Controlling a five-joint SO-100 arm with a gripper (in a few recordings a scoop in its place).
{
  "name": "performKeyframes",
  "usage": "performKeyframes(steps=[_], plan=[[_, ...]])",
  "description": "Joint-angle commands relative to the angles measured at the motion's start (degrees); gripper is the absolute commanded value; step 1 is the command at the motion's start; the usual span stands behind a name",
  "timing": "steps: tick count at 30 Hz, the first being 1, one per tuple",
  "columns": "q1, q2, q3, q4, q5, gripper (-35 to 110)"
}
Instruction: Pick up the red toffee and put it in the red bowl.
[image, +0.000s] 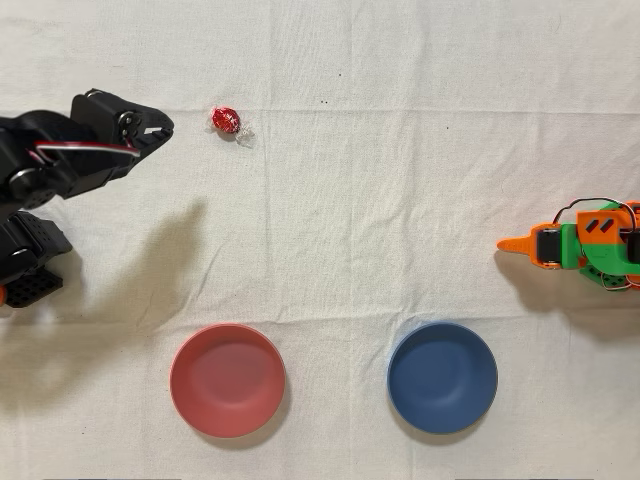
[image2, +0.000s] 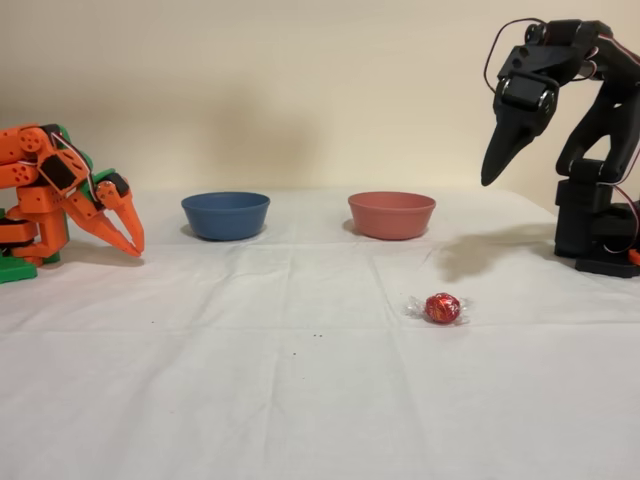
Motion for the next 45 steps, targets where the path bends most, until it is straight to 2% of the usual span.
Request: performKeyframes(steps=[1, 15, 33, 45], plan=[[-1.49, -1.23, -5.45, -0.70, -0.97, 1], [-2.72, -13.62, -14.50, -3.87, -1.23, 1], [-2.99, -23.64, -12.48, -15.47, -0.62, 1], [-3.08, -25.31, -10.11, -17.31, -1.67, 22]])
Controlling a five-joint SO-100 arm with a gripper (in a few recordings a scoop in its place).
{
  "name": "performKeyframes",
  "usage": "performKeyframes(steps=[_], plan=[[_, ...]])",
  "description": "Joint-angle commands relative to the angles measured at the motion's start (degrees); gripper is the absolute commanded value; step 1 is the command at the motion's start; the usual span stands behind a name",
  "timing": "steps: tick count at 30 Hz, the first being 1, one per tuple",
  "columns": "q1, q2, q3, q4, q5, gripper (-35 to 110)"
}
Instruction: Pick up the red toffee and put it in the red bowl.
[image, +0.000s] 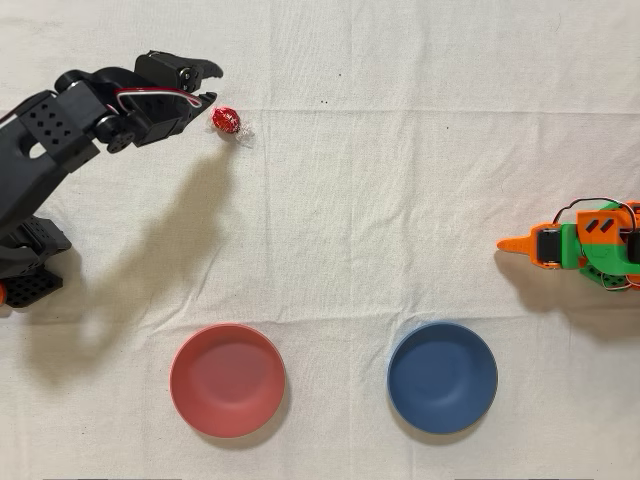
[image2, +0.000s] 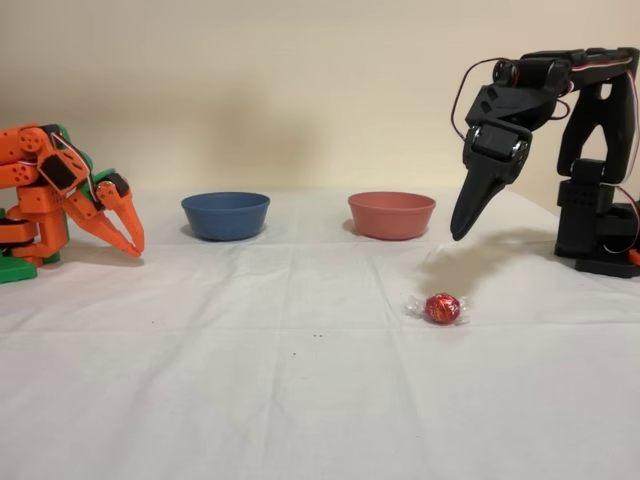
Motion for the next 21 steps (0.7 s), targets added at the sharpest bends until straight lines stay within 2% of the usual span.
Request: performKeyframes(steps=[1, 8, 21], plan=[[-0.79, 1.41, 0.79, -0.79, -1.05, 23], [-0.88, 1.49, 4.75, -2.20, -1.14, 28], [-0.26, 0.88, 13.89, -9.58, -5.27, 28]])
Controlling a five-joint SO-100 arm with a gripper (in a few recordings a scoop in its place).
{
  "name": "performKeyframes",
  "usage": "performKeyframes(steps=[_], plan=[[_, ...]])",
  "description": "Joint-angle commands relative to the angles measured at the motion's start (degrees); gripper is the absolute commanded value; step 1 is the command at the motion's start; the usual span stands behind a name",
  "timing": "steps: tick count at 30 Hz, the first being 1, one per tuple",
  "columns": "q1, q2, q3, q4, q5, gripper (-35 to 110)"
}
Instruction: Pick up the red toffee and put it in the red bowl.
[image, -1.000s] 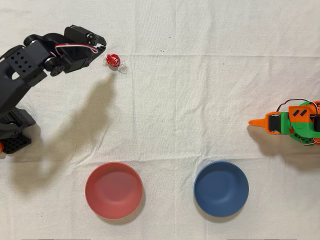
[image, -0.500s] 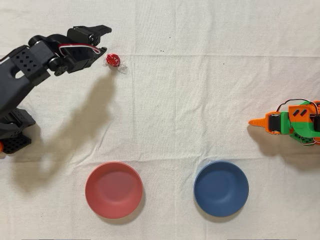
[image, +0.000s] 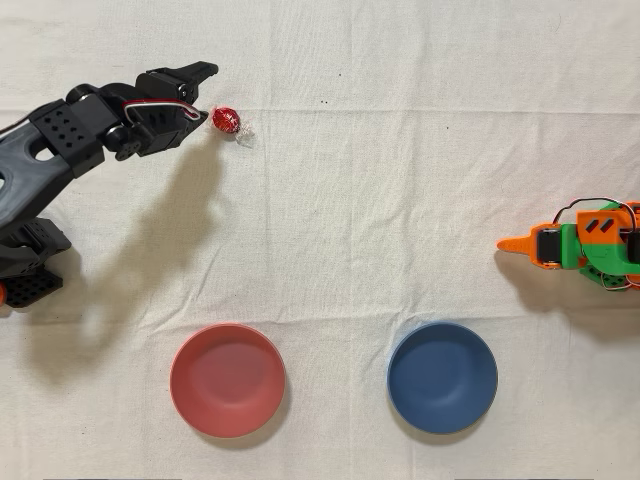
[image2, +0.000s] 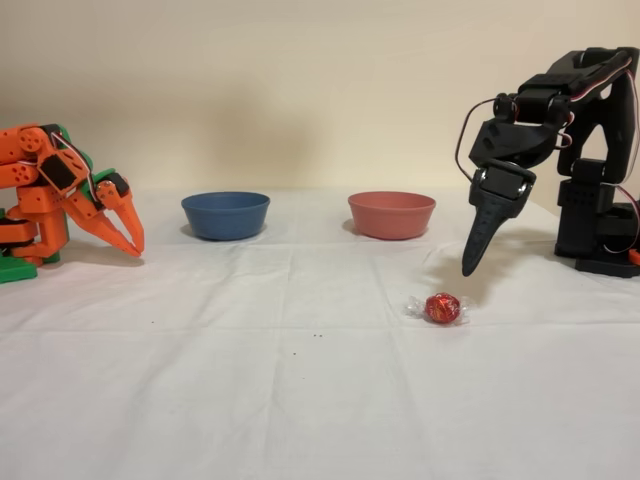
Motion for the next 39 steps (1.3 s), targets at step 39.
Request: performKeyframes(steps=[39], plan=[[3.96, -5.01, 11.69, -21.45, -7.91, 28]])
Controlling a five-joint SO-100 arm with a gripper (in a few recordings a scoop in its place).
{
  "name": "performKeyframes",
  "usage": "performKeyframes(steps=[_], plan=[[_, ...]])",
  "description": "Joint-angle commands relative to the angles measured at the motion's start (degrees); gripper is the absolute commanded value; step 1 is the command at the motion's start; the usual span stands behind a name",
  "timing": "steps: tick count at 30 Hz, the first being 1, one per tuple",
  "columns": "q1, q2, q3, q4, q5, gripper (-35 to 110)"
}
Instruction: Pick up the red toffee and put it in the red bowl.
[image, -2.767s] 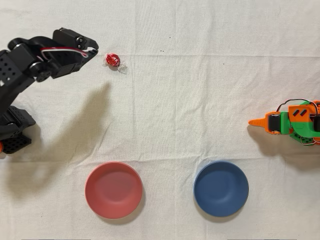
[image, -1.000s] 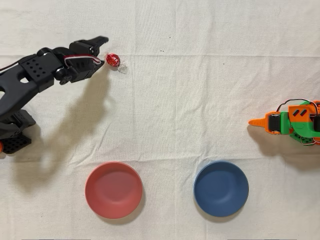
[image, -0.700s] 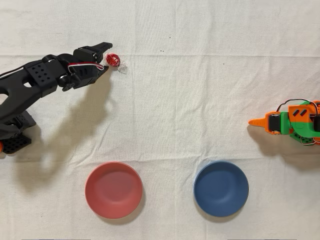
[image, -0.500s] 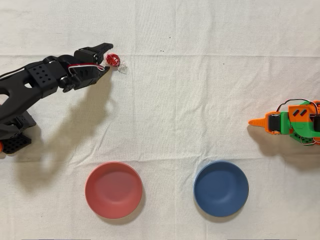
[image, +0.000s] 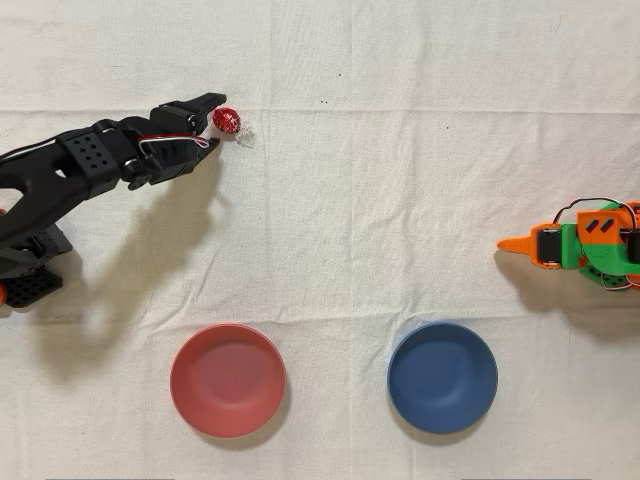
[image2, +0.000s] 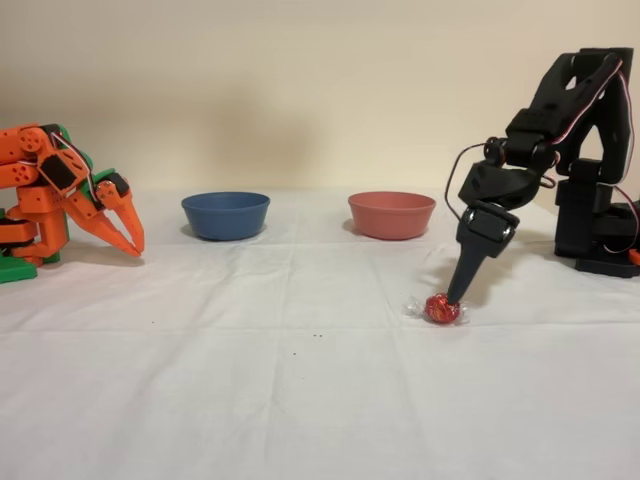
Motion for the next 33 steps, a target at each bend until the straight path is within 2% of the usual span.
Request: performKeyframes(steps=[1, 33], plan=[[-0.18, 0.18, -1.14, -0.88, -1.23, 28], [0.53, -5.71, -7.29, -0.62, -1.85, 27]])
